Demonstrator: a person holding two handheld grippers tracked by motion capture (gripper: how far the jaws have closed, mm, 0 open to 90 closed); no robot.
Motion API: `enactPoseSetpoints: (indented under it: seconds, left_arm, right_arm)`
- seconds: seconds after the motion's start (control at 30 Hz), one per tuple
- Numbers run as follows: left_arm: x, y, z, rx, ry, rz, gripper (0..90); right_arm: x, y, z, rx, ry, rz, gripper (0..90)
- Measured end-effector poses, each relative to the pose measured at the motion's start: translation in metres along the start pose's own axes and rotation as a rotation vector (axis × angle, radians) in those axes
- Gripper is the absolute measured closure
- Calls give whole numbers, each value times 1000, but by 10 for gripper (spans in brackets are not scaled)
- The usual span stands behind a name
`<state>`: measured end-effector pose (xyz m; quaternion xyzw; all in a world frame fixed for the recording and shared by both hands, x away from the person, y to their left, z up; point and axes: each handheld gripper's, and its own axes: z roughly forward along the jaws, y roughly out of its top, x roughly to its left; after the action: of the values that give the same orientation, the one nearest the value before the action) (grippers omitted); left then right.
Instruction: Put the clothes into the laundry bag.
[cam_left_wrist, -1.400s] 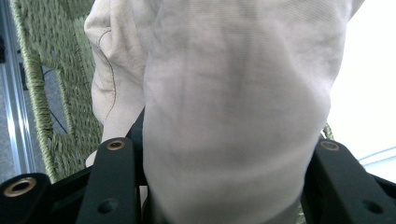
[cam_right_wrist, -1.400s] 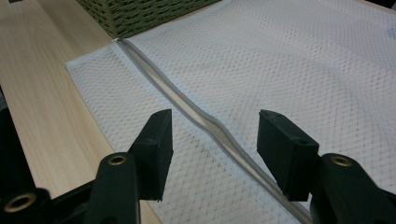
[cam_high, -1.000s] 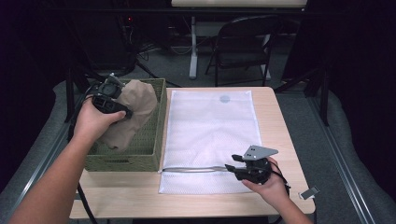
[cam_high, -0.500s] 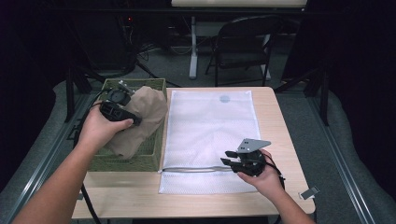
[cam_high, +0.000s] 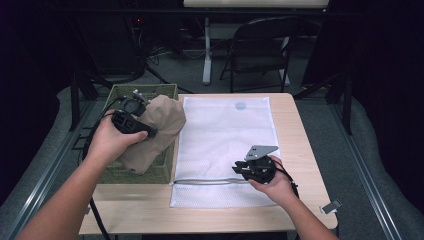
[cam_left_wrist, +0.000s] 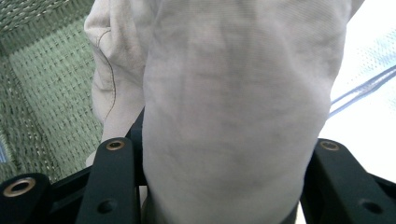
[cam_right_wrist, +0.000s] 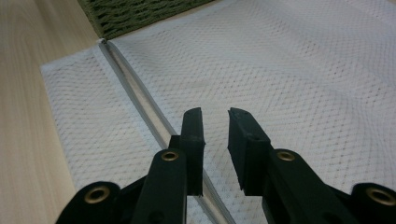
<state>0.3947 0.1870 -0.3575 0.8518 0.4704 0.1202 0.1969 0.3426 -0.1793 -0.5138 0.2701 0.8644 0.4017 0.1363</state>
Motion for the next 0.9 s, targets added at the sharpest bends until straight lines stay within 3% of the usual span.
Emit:
enactPoseSetpoints:
  seconds: [0.47,0.7,0.9]
  left_arm:
    - [-15,4,1,-1,-21,38,486]
    - [-20,4,0,-2,-24,51,486]
    - [-27,6,1,-3,-29,61,487]
  right_arm:
    - [-1,-9,22,43,47,-2,790]
    - [-3,-19,33,81,59,14,778]
    - [1,-24,42,109,72,-11,742]
